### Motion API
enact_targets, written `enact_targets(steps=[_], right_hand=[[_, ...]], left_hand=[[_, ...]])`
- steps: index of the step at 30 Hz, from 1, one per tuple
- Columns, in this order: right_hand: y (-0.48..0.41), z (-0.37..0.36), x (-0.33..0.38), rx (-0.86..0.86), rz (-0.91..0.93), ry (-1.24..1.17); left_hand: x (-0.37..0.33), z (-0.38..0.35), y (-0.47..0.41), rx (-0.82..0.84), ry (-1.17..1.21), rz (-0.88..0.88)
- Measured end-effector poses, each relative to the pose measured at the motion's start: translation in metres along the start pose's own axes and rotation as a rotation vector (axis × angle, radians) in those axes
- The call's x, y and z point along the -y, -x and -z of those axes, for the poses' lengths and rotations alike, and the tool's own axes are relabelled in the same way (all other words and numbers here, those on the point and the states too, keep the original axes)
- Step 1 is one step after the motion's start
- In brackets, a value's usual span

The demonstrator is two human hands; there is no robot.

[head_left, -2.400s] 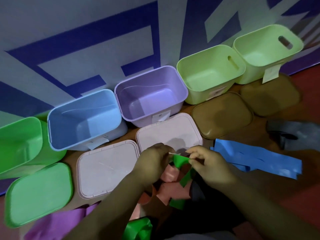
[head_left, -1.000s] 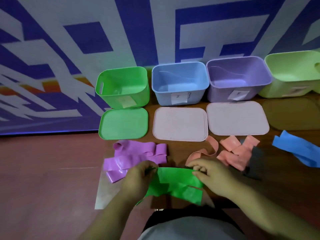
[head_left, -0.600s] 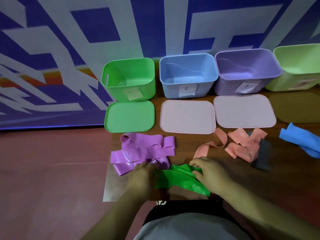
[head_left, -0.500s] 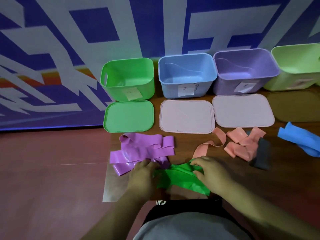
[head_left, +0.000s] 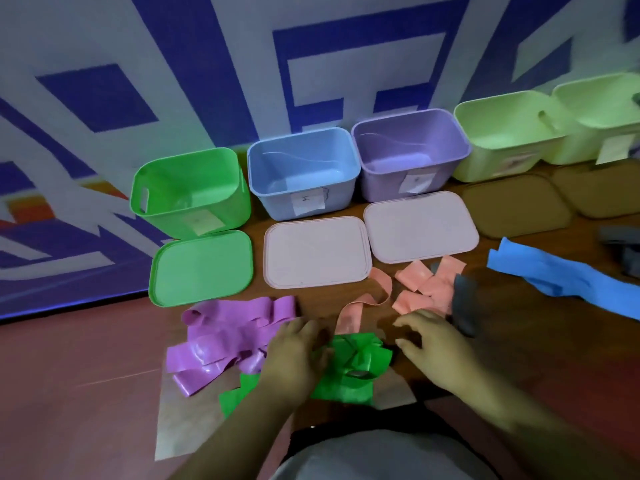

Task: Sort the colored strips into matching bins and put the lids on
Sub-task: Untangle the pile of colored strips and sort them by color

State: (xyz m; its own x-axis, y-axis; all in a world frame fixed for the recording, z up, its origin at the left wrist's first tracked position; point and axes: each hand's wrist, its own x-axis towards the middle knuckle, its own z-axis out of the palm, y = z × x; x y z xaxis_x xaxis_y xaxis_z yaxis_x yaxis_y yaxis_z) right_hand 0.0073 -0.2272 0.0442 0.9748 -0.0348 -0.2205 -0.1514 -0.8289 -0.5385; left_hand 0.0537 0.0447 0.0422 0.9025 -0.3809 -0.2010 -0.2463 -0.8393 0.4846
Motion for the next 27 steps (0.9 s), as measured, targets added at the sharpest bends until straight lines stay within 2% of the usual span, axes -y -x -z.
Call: enact_targets(steps=[8,12,15,20,27], right_hand=[[0.001,0.053,-0.088,-0.035,-0.211,-0.032],[-0.018,0.075,-0.131,-0.077,-0.25,0.019],[-0.044,0.085,-0.153,-0.016,-0.25,0.05],[-0.075,0.082,-0.166,0.057,-0.163,0.04],[-0.074,0.083,-0.17,0.022,-0.126,-0.029]], left_hand=[[-0.088,-0.04,-0.058,0.069,-0.048,-0.147],[-0.126,-0.071,-0.08,0.131,-0.003,-0.169],[-0.15,-0.096,-0.094,0.21,0.034,-0.162],[-0.18,-0.122,-0.104,0.293,0.192,-0.022],[-0.189,-0.139,-0.107,0.344,0.367,0.152]])
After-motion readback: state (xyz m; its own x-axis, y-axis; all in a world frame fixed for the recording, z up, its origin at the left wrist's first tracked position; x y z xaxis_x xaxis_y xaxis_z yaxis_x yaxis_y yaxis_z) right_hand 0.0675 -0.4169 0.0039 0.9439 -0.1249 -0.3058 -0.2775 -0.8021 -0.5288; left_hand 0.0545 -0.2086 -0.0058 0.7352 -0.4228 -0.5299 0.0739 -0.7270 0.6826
